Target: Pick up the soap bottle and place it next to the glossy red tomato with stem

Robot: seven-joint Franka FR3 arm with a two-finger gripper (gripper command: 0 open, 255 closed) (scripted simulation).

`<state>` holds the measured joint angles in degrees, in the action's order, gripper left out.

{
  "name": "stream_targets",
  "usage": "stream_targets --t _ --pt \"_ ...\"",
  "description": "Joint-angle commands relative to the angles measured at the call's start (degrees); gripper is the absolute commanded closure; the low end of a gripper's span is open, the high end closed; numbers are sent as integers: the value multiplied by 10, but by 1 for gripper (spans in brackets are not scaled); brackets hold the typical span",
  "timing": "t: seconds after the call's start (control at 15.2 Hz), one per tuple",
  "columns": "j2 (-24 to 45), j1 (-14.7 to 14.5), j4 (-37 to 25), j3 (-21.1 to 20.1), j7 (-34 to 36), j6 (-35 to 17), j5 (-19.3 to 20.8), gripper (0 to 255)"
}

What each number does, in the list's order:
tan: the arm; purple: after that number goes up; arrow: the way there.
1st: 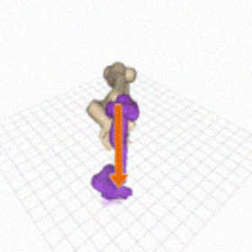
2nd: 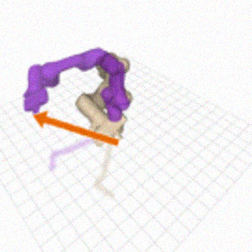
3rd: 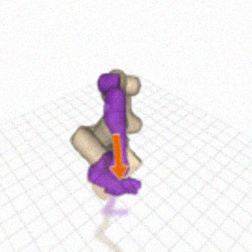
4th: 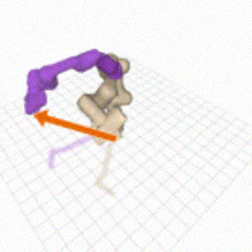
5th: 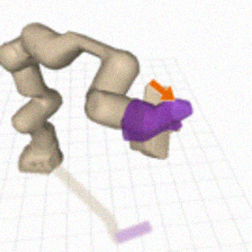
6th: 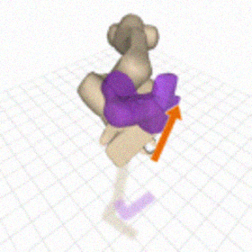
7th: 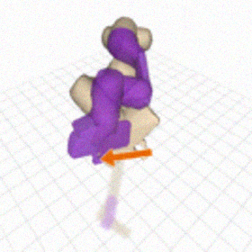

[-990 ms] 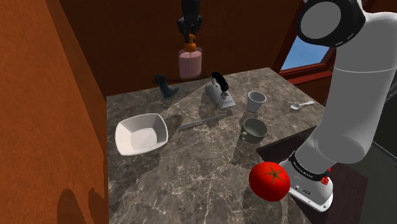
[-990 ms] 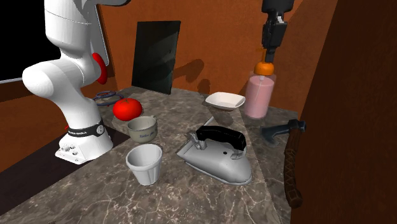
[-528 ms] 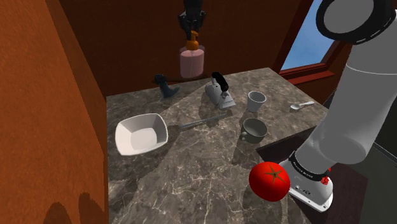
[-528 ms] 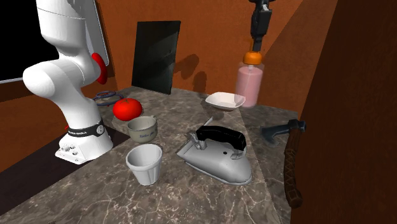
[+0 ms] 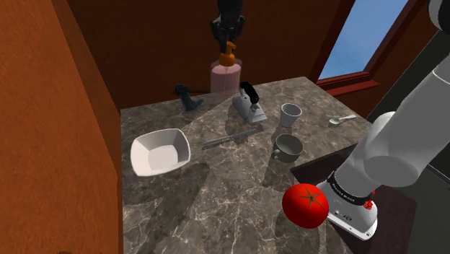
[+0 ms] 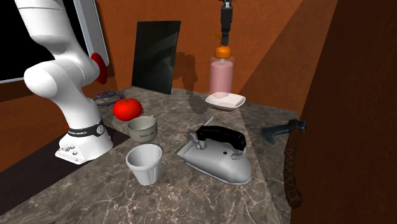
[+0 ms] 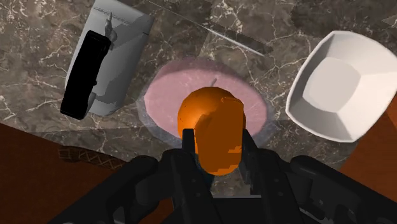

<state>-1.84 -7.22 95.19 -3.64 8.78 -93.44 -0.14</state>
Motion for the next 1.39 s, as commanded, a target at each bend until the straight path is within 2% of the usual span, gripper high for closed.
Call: stream_targets --t 0.0,0.66,1.32 --pt "-38 -7 41 -7 14 -3 -3 255" --pt "-204 -45 178 -55 93 23 -33 255" --pt "-333 -89 242 -118 187 80 -87 255"
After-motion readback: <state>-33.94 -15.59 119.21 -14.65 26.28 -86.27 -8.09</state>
